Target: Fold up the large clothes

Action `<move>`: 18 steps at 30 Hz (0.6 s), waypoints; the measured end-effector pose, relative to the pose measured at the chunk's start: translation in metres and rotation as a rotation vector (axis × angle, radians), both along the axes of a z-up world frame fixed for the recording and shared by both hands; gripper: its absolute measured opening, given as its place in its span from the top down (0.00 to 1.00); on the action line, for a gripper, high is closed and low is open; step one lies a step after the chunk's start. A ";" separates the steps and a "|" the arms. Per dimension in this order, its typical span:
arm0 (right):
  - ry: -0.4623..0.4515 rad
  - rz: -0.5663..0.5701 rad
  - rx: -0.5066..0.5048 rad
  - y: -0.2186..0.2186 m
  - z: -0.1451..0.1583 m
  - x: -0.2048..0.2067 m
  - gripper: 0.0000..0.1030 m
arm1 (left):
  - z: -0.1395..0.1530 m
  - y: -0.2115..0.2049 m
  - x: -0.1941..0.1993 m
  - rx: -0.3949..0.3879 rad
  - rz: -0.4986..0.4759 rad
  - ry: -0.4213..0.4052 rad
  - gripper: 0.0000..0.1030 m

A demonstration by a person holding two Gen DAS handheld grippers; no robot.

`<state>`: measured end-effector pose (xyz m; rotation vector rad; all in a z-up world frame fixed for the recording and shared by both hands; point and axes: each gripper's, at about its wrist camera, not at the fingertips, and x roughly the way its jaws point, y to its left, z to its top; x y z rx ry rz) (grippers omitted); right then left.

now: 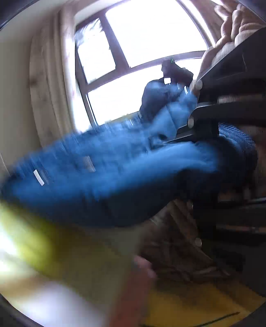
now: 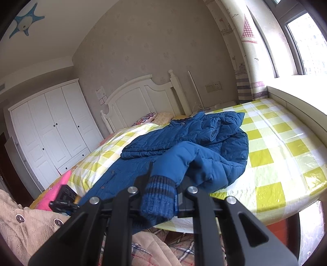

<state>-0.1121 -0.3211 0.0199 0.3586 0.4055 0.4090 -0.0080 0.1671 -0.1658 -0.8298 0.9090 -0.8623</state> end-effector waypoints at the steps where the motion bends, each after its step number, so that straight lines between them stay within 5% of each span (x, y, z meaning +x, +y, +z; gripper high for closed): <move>1: -0.008 -0.006 0.001 0.000 0.001 0.001 0.86 | 0.017 0.004 -0.002 -0.042 0.023 -0.049 0.78; 6: -0.068 -0.087 -0.005 -0.005 0.022 0.031 0.86 | 0.096 0.011 0.041 -0.163 0.091 -0.192 0.79; 9: -0.078 -0.132 -0.011 -0.015 0.047 0.081 0.86 | 0.124 0.007 0.107 -0.182 0.111 -0.173 0.78; 11: -0.055 -0.153 0.003 -0.024 0.060 0.126 0.85 | 0.135 0.002 0.177 -0.233 0.098 -0.089 0.75; 13: 0.007 -0.184 0.005 -0.033 0.067 0.189 0.85 | 0.134 -0.005 0.246 -0.273 0.099 0.012 0.57; 14: 0.051 -0.198 0.012 -0.037 0.065 0.221 0.81 | 0.132 -0.007 0.267 -0.288 0.113 0.040 0.13; 15: 0.096 -0.194 0.037 -0.041 0.060 0.247 0.70 | 0.127 -0.006 0.295 -0.345 0.135 0.071 0.04; 18: 0.275 -0.157 0.204 -0.066 0.022 0.328 0.36 | 0.112 0.011 0.357 -0.445 0.272 0.190 0.04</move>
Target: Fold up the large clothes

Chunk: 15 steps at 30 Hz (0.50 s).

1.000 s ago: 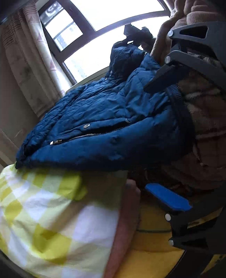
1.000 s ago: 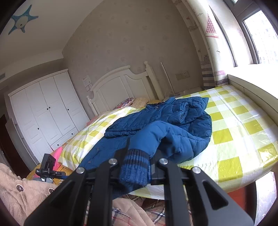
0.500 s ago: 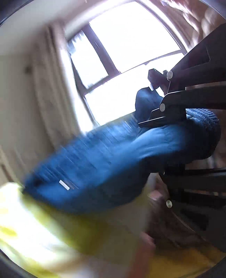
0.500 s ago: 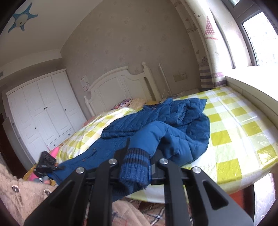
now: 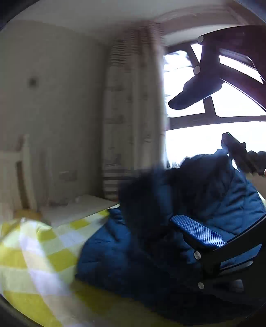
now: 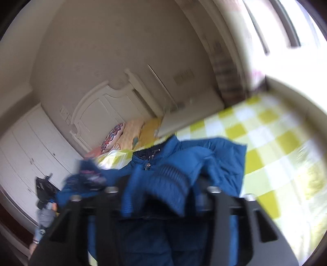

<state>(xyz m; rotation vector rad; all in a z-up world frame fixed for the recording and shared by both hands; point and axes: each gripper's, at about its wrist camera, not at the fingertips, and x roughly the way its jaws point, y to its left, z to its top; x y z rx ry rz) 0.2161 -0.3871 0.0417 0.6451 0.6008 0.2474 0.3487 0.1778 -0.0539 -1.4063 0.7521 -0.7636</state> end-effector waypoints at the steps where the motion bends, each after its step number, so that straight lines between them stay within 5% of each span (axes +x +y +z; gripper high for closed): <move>1: 0.021 -0.020 0.046 -0.009 -0.010 0.012 0.36 | -0.001 0.006 0.008 -0.002 0.021 0.004 0.04; 3: 0.024 -0.052 0.119 -0.027 -0.024 0.024 0.34 | 0.007 0.018 0.017 0.104 0.053 -0.021 0.04; 4: 0.008 -0.052 0.108 -0.033 -0.025 0.027 0.34 | 0.016 0.022 0.021 0.241 0.055 -0.040 0.04; 7: 0.024 -0.043 -0.136 -0.034 -0.020 0.037 0.33 | 0.033 0.012 0.030 0.689 0.027 -0.104 0.04; 8: 0.038 -0.025 -0.188 -0.033 -0.021 0.041 0.33 | 0.031 0.006 0.033 0.772 -0.004 -0.115 0.04; 12: 0.110 0.119 -0.335 -0.019 -0.032 0.068 0.32 | 0.007 -0.026 0.049 0.892 -0.228 -0.150 0.04; 15: 0.148 0.193 -0.403 -0.010 -0.043 0.078 0.32 | -0.013 -0.043 0.050 0.929 -0.270 -0.152 0.04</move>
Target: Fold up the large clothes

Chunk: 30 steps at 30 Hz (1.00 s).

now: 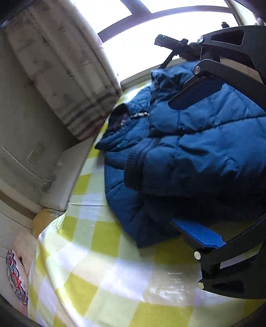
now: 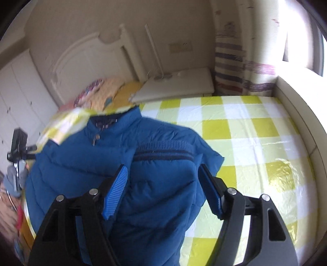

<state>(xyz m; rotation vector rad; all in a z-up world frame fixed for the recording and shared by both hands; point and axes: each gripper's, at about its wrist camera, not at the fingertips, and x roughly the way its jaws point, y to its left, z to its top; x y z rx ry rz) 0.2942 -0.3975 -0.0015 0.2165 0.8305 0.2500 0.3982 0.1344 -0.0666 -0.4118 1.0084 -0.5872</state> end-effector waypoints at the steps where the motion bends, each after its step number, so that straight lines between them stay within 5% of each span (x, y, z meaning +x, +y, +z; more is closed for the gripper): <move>1: 0.011 0.014 -0.012 0.002 -0.003 0.003 0.32 | -0.001 -0.002 0.002 0.012 -0.009 -0.004 0.04; 9: 0.023 0.038 0.081 -0.008 -0.023 0.006 0.29 | -0.001 -0.020 0.024 0.016 -0.059 -0.030 0.04; 14: 0.028 0.037 0.119 -0.009 -0.029 0.005 0.30 | -0.005 -0.036 0.031 0.136 -0.073 -0.046 0.05; 16: 0.018 0.035 0.119 -0.009 -0.029 0.004 0.35 | -0.009 -0.042 0.030 0.203 -0.053 -0.083 0.30; 18: -0.018 0.038 0.103 -0.006 -0.025 -0.002 0.75 | -0.004 -0.043 0.021 0.234 -0.006 -0.149 0.74; 20: -0.094 0.058 0.076 0.002 -0.010 -0.018 0.88 | 0.009 -0.044 0.001 0.268 0.009 -0.229 0.80; 25: -0.305 0.089 -0.050 0.034 0.064 -0.089 0.91 | 0.082 -0.032 -0.073 0.236 0.038 -0.426 0.81; 28: -0.350 0.080 -0.054 0.034 0.114 -0.064 0.91 | 0.130 -0.030 -0.038 0.223 0.052 -0.415 0.81; 30: -0.333 0.033 -0.071 0.033 0.132 -0.019 0.91 | 0.147 -0.037 0.020 0.280 0.106 -0.385 0.80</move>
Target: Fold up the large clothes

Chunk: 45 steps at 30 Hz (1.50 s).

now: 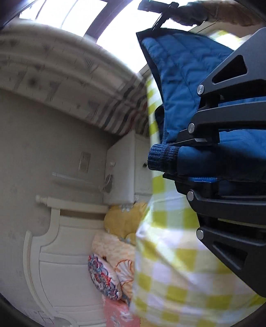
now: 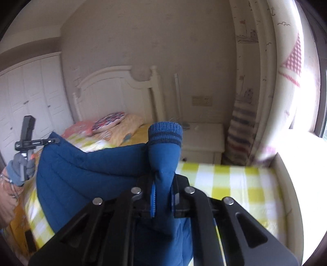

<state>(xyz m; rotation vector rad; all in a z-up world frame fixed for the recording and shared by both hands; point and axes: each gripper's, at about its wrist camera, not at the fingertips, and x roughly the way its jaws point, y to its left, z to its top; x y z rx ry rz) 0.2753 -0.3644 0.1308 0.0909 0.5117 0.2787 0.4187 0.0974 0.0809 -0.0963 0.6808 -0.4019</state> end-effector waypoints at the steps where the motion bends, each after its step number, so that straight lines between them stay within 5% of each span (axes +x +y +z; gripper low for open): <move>1: 0.040 -0.038 -0.010 -0.002 -0.001 0.033 0.91 | -0.001 -0.004 0.022 0.026 0.019 0.012 0.80; 4: 0.213 -0.127 0.016 -0.009 -0.042 0.111 0.90 | -0.042 -0.024 0.094 0.090 0.070 0.129 0.80; 7: 0.415 -0.208 -0.039 -0.004 -0.130 0.159 0.89 | -0.120 -0.050 0.127 0.238 0.132 0.198 0.80; 9: 0.431 -0.213 0.003 -0.004 -0.173 0.164 0.85 | -0.170 -0.050 0.137 0.244 0.176 0.249 0.79; 12: 0.390 -0.225 0.067 -0.011 -0.171 0.159 0.88 | -0.159 -0.022 0.135 0.086 0.211 0.212 0.79; 17: 0.339 -0.197 0.063 -0.012 -0.148 0.160 0.87 | -0.157 -0.020 0.141 0.126 0.182 0.247 0.77; 22: 0.412 -0.198 0.082 -0.014 -0.176 0.169 0.65 | -0.174 -0.026 0.147 0.121 0.196 0.293 0.69; 24: 0.425 -0.232 0.056 -0.013 -0.178 0.165 0.37 | -0.172 -0.026 0.145 0.109 0.174 0.298 0.54; 25: 0.442 -0.252 0.048 -0.015 -0.178 0.162 0.35 | -0.170 -0.023 0.142 0.103 0.169 0.297 0.48; 29: 0.408 -0.205 0.175 -0.042 -0.153 0.117 0.35 | -0.123 0.013 0.087 -0.104 0.137 0.157 0.06; 33: 0.231 -0.112 0.247 -0.068 -0.118 0.005 0.26 | -0.098 0.052 -0.008 -0.174 0.087 0.072 0.06; 38: 0.186 -0.017 0.188 -0.061 -0.141 -0.118 0.26 | -0.137 0.079 -0.121 -0.122 0.031 0.119 0.06; 42: 0.283 -0.007 0.126 -0.044 -0.176 -0.137 0.26 | -0.163 0.068 -0.147 -0.100 -0.028 0.170 0.06; 45: 0.245 0.023 0.089 -0.031 -0.170 -0.133 0.26 | -0.172 0.053 -0.145 -0.062 -0.037 0.171 0.06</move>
